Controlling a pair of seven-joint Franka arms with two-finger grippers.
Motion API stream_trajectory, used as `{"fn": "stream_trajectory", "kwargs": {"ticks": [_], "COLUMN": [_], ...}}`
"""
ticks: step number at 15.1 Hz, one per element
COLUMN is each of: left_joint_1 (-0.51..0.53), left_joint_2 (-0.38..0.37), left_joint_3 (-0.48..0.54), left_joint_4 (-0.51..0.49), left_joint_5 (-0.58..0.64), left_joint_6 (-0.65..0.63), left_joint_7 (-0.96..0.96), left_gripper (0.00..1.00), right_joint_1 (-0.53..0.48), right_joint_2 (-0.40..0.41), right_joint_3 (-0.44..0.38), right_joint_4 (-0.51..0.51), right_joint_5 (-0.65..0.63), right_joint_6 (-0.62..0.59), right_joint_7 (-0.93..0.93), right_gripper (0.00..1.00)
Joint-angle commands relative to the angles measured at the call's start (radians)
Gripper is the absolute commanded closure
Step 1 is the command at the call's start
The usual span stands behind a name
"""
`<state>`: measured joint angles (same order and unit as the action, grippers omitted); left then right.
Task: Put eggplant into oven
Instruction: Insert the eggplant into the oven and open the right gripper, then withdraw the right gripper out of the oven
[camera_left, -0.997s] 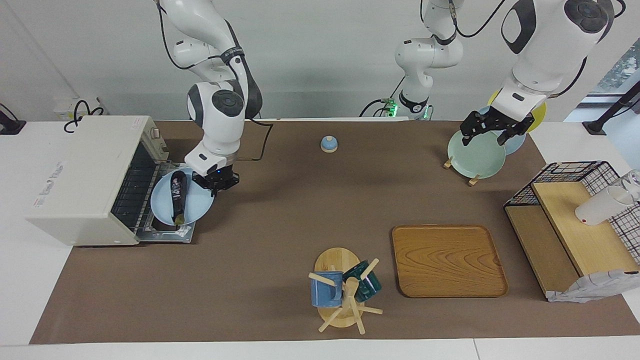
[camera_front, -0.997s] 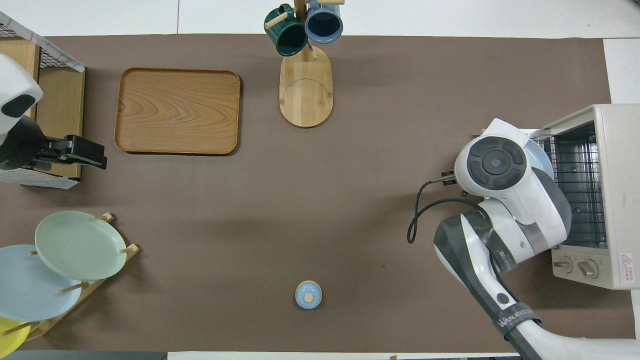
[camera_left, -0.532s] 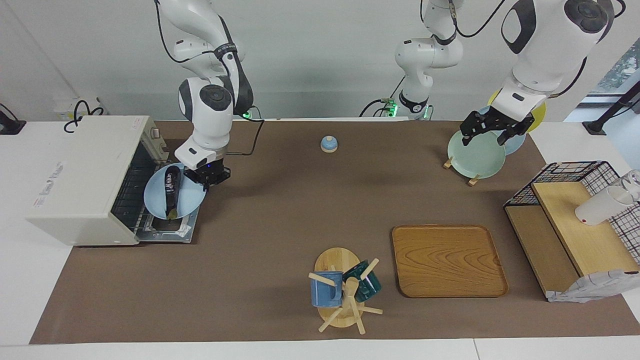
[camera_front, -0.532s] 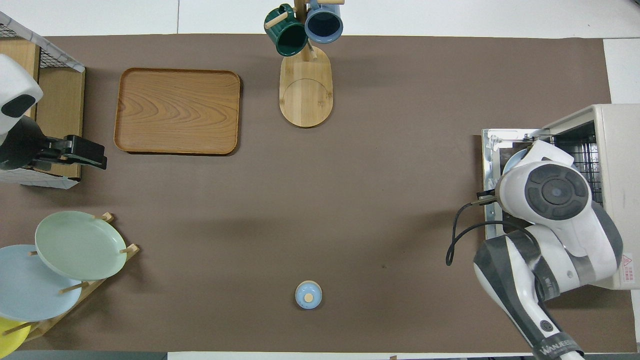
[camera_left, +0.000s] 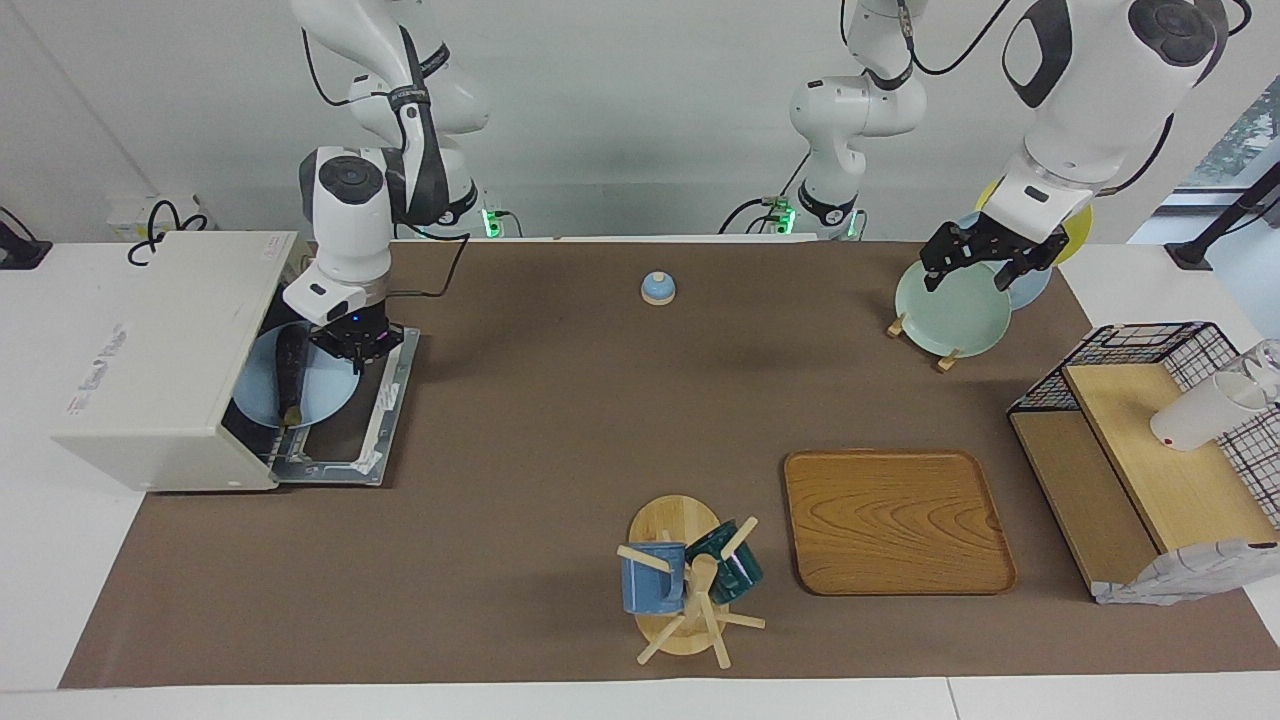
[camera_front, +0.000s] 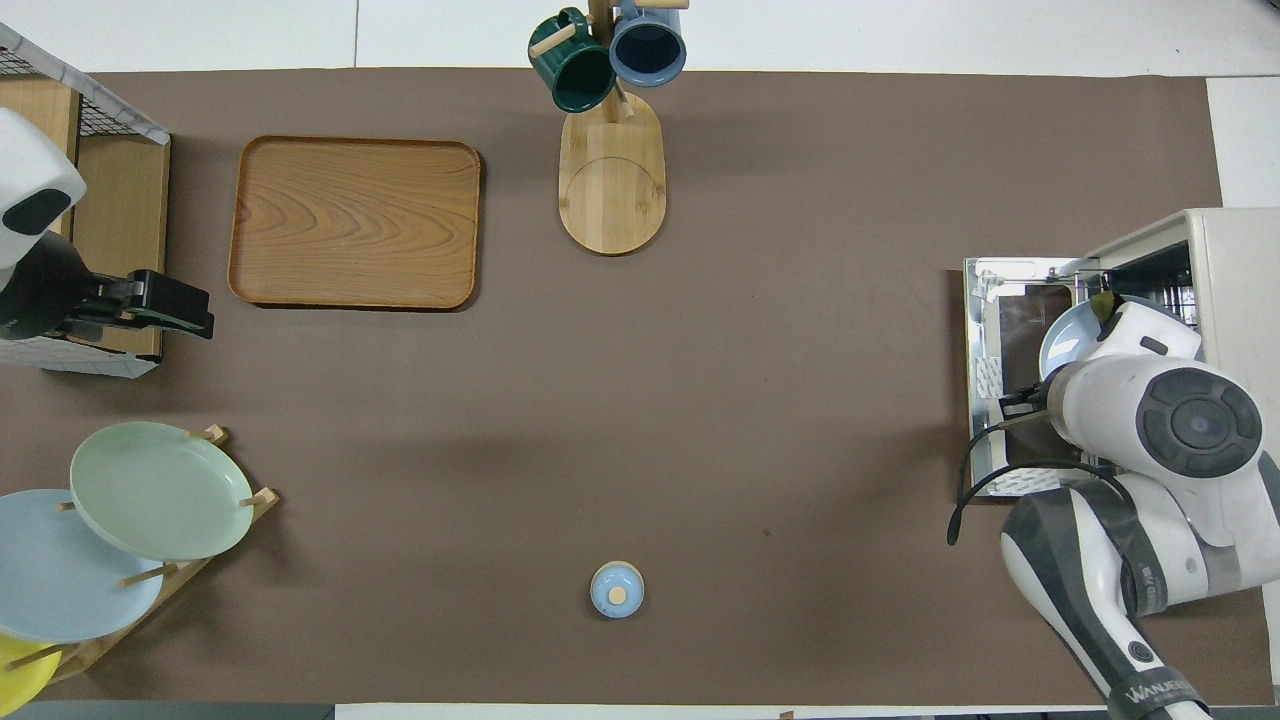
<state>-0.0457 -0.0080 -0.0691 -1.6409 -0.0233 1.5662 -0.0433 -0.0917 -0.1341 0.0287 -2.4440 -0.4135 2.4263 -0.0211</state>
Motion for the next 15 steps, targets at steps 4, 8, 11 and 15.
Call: {"fn": "stream_trajectory", "kwargs": {"ticks": [4,8,11,15], "left_joint_1": [0.01,0.01,0.012,0.012], "left_joint_2": [-0.02,-0.02,-0.02,-0.02], "left_joint_3": [-0.005,-0.005,-0.005,-0.005], "left_joint_4": [-0.016,-0.016,-0.016,-0.016], "left_joint_5": [-0.01,-0.01,-0.01,-0.01], "left_joint_6": [0.006,0.006,0.006,0.006], "left_joint_7": [-0.003,-0.003,-0.003,-0.003], "left_gripper": [0.0,0.0,0.0,0.0], "right_joint_1": [-0.036,-0.025,0.035,0.095], "right_joint_2": [-0.013,-0.01,-0.012,0.024], "right_joint_3": [0.011,0.013,0.014,0.014], "right_joint_4": [-0.03,-0.014,0.07,0.207], "right_joint_5": [0.005,0.005,0.07,0.225], "right_joint_6": [0.022,0.007,-0.129,-0.241], "right_joint_7": [-0.03,-0.037,-0.042,-0.083], "right_gripper": [1.0,0.78,0.76,0.77]}}
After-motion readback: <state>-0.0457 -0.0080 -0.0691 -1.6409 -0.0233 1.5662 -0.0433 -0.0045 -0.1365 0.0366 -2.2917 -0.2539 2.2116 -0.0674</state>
